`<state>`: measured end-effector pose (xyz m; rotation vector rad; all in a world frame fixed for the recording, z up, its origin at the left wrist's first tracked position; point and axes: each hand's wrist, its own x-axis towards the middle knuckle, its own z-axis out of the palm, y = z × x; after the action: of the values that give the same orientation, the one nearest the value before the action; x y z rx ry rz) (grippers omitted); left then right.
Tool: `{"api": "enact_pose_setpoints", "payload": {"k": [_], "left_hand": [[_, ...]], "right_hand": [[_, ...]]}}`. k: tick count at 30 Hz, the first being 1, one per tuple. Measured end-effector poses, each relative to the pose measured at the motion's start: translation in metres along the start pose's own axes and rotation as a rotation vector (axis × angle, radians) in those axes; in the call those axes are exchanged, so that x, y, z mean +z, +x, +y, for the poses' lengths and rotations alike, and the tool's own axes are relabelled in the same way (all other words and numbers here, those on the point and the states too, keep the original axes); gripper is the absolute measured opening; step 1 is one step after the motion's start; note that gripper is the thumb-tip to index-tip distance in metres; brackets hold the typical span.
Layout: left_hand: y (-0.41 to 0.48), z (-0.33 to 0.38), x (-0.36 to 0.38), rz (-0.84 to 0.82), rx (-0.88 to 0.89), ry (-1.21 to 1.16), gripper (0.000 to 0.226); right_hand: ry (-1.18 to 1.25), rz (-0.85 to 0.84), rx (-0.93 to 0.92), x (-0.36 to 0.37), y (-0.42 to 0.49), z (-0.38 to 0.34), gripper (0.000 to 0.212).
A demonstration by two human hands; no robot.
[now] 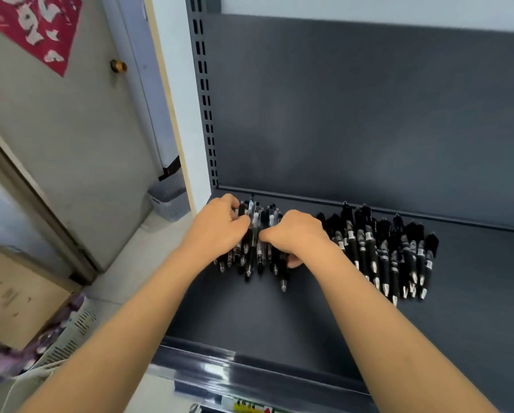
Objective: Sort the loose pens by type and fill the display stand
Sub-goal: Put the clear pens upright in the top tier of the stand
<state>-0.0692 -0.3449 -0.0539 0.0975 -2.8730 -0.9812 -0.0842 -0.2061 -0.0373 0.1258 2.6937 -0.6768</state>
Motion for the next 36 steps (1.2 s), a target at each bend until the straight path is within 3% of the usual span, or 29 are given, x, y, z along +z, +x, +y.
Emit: {"api": "enact_pose_setpoints", "payload": {"k": [12, 16, 20, 26, 29, 36], "left_hand": [[0.008, 0.020, -0.010, 0.046, 0.159, -0.078, 0.031], [0.002, 0.037, -0.007, 0.024, 0.208, -0.181, 0.022], [-0.001, 0.077, -0.002, -0.094, 0.282, -0.384, 0.019], [-0.015, 0.174, 0.010, -0.311, 0.296, -0.768, 0.022], [-0.025, 0.224, 0.032, -0.365, 0.416, -0.794, 0.015], [-0.061, 0.357, 0.104, -0.369, 0.583, -0.795, 0.021]], "right_hand": [[0.098, 0.009, -0.081, -0.004, 0.002, 0.023, 0.033], [0.525, 0.041, -0.116, -0.014, -0.008, 0.036, 0.035], [1.250, -0.172, -0.198, -0.040, -0.039, 0.052, 0.027], [1.430, -0.145, -0.325, -0.089, -0.089, 0.103, 0.031], [1.360, -0.055, -0.360, -0.119, -0.118, 0.142, 0.033], [1.294, 0.351, -0.339, -0.185, -0.168, 0.267, 0.025]]}}
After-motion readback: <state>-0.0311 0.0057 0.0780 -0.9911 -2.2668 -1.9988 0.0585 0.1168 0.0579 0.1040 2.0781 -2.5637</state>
